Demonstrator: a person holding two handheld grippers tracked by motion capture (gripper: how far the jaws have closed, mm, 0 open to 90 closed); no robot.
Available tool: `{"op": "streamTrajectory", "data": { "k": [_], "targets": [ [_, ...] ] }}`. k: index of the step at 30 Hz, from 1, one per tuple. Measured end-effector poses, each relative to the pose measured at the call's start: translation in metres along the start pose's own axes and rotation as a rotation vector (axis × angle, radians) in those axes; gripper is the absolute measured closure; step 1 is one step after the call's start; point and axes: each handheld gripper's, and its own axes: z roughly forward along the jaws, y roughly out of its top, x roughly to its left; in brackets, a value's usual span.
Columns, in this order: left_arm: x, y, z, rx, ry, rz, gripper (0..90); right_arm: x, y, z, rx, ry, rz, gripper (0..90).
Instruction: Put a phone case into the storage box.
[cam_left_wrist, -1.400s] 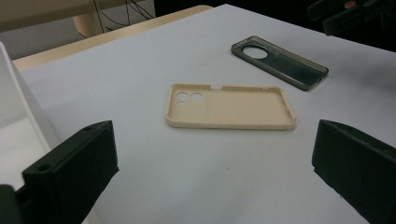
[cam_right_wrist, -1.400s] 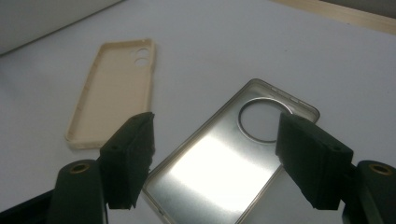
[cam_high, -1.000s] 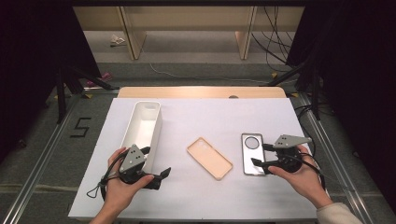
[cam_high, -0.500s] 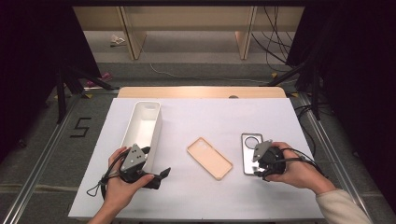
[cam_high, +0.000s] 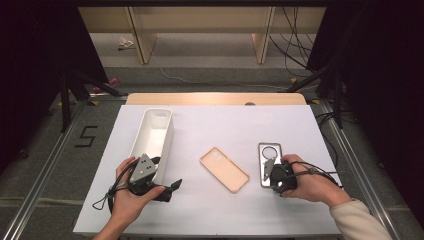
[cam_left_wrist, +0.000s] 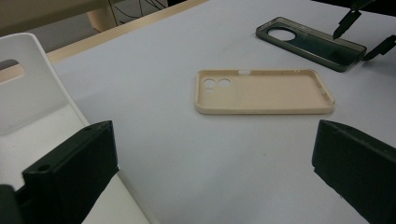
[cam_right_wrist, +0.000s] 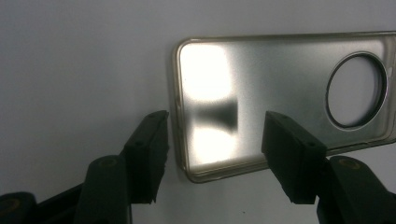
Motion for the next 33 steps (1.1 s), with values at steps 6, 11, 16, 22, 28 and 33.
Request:
{"op": "streamTrajectory", "data": {
  "k": [6, 11, 16, 22, 28, 33],
  "targets": [
    [0.0, -0.0002, -0.0003, -0.001, 0.0, -0.002, 0.0, 0.0016, 0.0046, 0.004, 0.009, -0.008, -0.017, 40.5],
    [-0.0003, 0.0, -0.0003, -0.001, -0.001, 0.0, 0.0, 0.0018, 0.0065, 0.0051, 0.02, -0.021, -0.03, 39.9],
    [-0.0005, -0.0002, 0.0001, 0.0, -0.002, -0.001, 0.0, 0.0019, 0.0076, 0.007, 0.026, -0.022, -0.035, 41.9],
    [-0.0008, -0.0002, 0.0, 0.001, -0.005, 0.0, 0.0, 0.0017, 0.0089, 0.0071, 0.035, -0.01, -0.047, 47.9],
    [-0.0013, -0.0003, 0.0004, 0.002, -0.008, 0.0, 0.0, 0.0007, 0.0088, 0.0071, 0.041, 0.026, -0.067, 56.6],
    [-0.0013, -0.0005, 0.0005, 0.004, -0.01, 0.001, 0.0, -0.001, 0.009, 0.0071, 0.041, 0.057, -0.083, 63.7]
  ]
}}
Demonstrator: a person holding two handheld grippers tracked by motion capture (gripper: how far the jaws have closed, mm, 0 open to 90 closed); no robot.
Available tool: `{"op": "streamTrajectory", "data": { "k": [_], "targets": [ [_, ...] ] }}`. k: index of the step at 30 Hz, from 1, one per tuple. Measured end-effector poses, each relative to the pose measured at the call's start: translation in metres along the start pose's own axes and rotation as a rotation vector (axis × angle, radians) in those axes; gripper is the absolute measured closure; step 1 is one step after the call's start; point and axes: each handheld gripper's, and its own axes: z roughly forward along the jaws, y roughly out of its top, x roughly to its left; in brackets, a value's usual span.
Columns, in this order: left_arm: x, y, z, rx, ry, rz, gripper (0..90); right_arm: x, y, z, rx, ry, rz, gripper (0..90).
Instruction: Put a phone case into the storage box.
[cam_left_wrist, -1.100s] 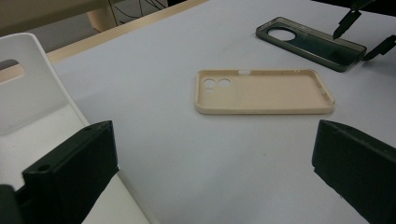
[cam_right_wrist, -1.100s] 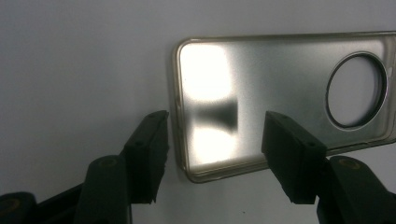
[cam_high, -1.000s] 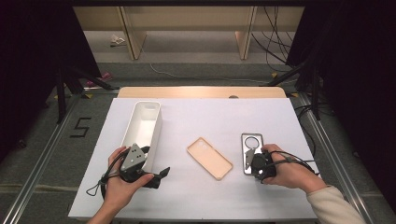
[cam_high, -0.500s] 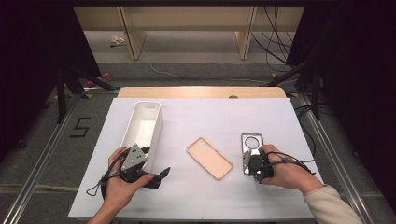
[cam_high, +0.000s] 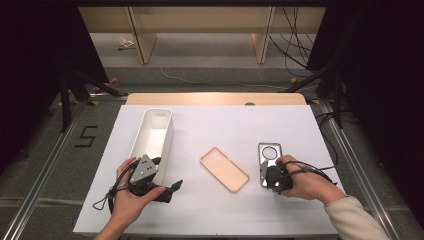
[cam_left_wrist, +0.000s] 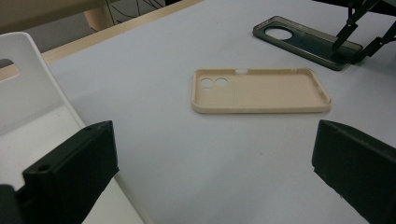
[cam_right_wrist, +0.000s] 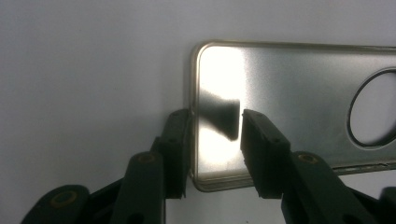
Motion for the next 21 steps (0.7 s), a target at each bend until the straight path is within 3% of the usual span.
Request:
{"op": "streamTrajectory", "data": {
  "k": [21],
  "targets": [
    [-0.0012, 0.0, 0.0004, 0.001, -0.007, 0.005, 0.0, 0.0008, 0.0007, -0.0003, -0.012, 0.058, -0.011, 78.7]
  ]
}}
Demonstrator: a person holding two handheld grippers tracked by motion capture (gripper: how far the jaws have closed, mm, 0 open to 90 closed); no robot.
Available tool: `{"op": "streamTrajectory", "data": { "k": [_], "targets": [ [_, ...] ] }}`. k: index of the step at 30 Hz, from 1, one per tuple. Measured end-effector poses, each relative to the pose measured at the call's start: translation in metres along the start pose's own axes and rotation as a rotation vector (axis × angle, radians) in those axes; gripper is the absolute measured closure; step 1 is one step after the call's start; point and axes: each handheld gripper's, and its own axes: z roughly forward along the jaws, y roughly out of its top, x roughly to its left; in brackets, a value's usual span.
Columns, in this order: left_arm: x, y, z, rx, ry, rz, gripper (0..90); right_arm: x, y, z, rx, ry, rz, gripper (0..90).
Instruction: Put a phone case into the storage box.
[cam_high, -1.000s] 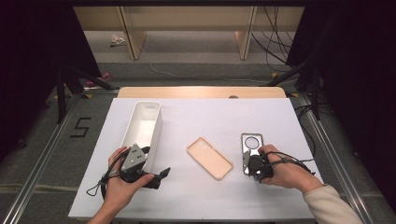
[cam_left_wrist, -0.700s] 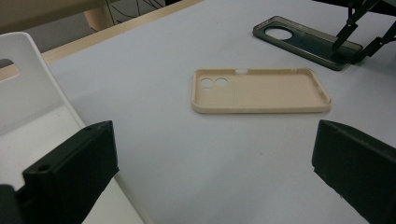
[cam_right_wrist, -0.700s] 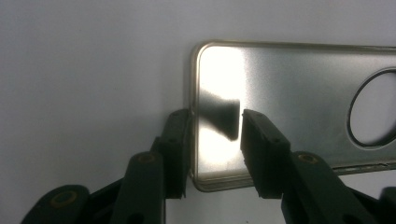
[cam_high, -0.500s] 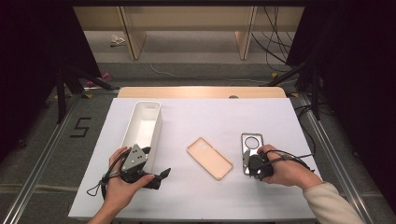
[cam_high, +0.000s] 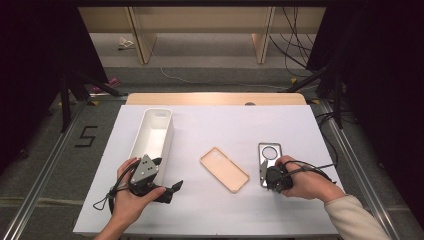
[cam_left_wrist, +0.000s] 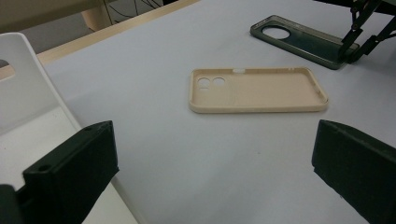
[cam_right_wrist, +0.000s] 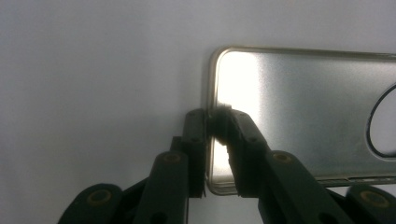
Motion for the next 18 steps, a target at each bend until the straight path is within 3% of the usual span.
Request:
{"op": "streamTrajectory", "data": {
  "k": [18],
  "targets": [
    [-0.0005, -0.0002, 0.0004, 0.002, -0.004, 0.004, 0.0, -0.0015, -0.001, 0.0, -0.001, 0.018, -0.005, 84.4]
  ]
}}
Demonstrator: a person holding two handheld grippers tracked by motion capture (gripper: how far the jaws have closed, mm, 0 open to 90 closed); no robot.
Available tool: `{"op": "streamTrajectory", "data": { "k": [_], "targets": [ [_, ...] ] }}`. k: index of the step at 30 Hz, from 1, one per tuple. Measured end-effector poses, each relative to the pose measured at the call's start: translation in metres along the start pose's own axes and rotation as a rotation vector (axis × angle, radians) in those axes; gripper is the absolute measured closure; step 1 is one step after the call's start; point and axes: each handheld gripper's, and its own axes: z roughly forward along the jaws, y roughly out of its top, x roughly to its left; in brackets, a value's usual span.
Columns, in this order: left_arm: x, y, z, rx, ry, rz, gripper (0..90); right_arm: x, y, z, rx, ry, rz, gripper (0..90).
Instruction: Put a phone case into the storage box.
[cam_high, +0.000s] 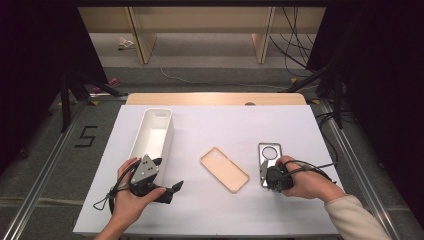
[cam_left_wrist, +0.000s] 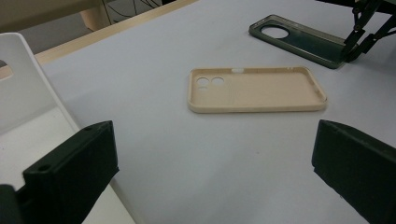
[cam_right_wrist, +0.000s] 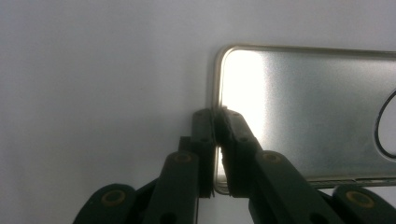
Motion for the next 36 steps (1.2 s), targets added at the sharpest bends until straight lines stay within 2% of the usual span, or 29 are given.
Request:
{"op": "streamTrajectory", "data": {
  "k": [20, 30, 32, 33, 36],
  "targets": [
    [-0.0002, -0.0001, 0.0, 0.0, 0.0, 0.003, 0.0, 0.0001, -0.0004, -0.0009, 0.006, 0.009, 0.008, 87.3],
    [-0.0004, 0.0005, -0.0009, -0.003, -0.001, 0.002, 0.0, 0.0007, -0.001, -0.0032, -0.019, 0.003, -0.009, 88.5],
    [-0.0004, 0.0006, -0.0012, -0.006, 0.0, 0.001, 0.1, 0.002, -0.0007, -0.0063, 0.005, 0.003, -0.003, 88.6],
    [-0.0004, 0.0007, -0.0014, -0.007, 0.0, 0.0, 0.1, 0.0017, -0.0011, -0.0058, -0.015, -0.002, -0.013, 88.6],
    [-0.0006, 0.0008, -0.0016, -0.009, -0.001, -0.002, 0.1, 0.0031, -0.0015, -0.0082, -0.024, -0.011, -0.008, 88.8]
  ]
}}
